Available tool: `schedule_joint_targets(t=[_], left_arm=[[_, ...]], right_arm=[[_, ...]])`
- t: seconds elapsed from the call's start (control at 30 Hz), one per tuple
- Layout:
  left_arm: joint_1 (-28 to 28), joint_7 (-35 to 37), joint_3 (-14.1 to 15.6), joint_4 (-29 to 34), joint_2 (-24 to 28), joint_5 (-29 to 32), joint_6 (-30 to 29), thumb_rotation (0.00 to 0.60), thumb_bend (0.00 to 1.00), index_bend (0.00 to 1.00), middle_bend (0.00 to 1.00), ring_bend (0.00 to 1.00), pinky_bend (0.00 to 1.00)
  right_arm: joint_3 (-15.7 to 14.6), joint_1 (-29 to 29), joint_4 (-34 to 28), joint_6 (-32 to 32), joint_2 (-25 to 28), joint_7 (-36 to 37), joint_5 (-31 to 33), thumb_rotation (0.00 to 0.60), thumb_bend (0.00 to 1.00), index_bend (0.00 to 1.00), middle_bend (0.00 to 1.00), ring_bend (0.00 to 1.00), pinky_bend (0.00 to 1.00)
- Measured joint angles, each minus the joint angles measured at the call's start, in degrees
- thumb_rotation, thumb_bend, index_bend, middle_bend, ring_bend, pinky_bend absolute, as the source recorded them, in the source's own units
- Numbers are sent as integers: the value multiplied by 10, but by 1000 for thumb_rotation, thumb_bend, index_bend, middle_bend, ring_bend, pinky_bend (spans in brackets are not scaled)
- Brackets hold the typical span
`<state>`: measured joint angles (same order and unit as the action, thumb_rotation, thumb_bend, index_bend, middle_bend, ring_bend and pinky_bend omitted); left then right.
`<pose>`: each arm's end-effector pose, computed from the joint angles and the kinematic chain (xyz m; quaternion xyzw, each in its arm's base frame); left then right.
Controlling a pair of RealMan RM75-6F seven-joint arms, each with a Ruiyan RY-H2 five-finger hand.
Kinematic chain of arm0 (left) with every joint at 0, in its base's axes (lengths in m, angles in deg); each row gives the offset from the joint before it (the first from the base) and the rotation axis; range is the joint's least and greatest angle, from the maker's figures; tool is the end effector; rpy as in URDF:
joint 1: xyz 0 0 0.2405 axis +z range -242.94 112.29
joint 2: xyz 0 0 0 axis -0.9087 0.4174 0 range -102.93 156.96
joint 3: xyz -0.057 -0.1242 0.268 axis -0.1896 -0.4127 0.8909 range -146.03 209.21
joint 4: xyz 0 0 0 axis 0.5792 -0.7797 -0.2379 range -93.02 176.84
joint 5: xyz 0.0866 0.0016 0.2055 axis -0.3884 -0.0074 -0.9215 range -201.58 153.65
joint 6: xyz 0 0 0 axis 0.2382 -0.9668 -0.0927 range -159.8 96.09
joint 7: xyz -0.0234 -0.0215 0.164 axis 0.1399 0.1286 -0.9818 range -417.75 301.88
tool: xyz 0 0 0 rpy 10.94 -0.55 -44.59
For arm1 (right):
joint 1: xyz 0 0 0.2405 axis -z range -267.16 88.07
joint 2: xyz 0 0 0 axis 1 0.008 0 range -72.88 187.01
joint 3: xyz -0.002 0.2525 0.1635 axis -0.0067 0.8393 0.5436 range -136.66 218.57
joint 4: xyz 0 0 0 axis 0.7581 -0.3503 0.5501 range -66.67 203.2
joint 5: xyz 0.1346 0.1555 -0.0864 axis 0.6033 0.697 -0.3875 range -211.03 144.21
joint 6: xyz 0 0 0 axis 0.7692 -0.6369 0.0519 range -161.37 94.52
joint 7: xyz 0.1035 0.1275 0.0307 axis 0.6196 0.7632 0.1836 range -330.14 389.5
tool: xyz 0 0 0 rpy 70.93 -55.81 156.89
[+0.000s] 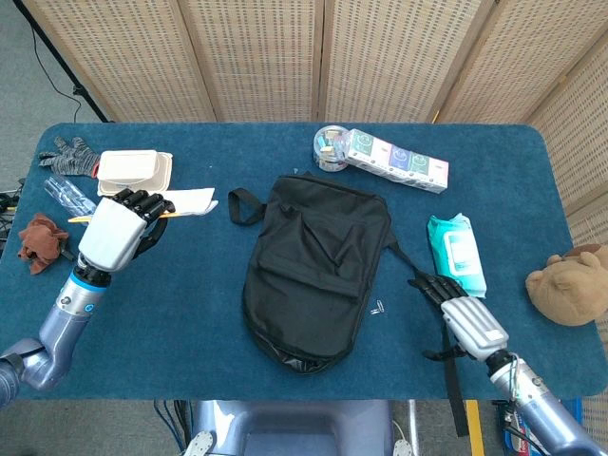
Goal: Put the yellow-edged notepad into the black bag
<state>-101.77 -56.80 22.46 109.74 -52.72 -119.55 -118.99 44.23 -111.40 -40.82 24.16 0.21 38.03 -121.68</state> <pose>-0.2046 0.3983 0.1188 -0.6775 -0.1002 -0.5554 0.4716 -0.2451 -0.2682 0.1099 0.7075 -0.4856 0.3814 0.3438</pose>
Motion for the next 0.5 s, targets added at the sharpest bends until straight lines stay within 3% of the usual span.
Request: schedule_joint_targets(t=[0.27,0.5], left_arm=[[7,34,9,-18,3,-43,-60,600,650,748,644,563,676],[13,51,16,-45,-11,-54,-80,600,649,748,645,563,676]], right_arm=[[16,-66,-13,-79,-87,-60,55,600,0,126,69,0,0],[22,-100,-12,-100,-158,-131,116,600,0,141,82,8,0]])
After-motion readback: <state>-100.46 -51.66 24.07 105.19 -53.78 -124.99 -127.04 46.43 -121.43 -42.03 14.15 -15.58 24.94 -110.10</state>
